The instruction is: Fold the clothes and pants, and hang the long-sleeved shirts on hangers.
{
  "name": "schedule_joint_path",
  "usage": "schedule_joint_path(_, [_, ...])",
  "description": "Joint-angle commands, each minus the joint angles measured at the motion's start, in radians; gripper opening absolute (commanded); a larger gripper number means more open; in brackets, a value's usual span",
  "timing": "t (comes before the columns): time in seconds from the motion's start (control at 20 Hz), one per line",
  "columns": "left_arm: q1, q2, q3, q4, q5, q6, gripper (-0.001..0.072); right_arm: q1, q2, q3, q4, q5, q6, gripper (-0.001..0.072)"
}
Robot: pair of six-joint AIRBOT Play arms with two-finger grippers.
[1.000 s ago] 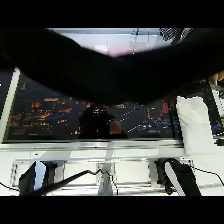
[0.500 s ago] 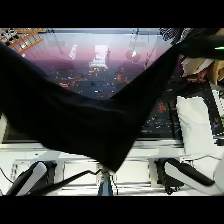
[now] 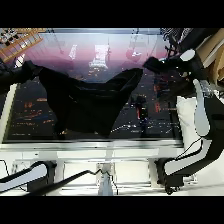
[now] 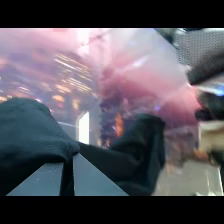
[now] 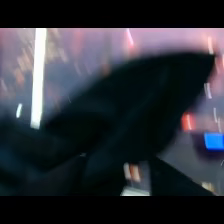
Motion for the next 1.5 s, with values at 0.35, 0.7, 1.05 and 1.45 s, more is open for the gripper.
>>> schedule_joint_path(0.35, [-0.011, -0.037, -0.003, -0.007, -0.030, 0.053, 0.0010, 0.338, 0.342, -0.962, 0.512, -0.013, -0.258, 0.0346])
schedule_joint_path(0.7, [-0.010, -0.037, -0.003, -0.008, -0.038, 0.053, 0.0010, 0.546, 0.219, -0.892, 0.548, -0.135, -0.214, 0.0320])
schedule_joint_path(1.05, [-0.010, -0.037, -0.003, -0.008, -0.049, 0.053, 0.0010, 0.544, 0.185, -0.807, 0.401, -0.175, -0.111, 0.0317])
schedule_joint_path(1.45, [-0.010, -0.037, -0.003, -0.008, -0.056, 0.053, 0.0011, 0.544, 0.186, -0.799, 0.329, -0.052, -0.077, 0.0314])
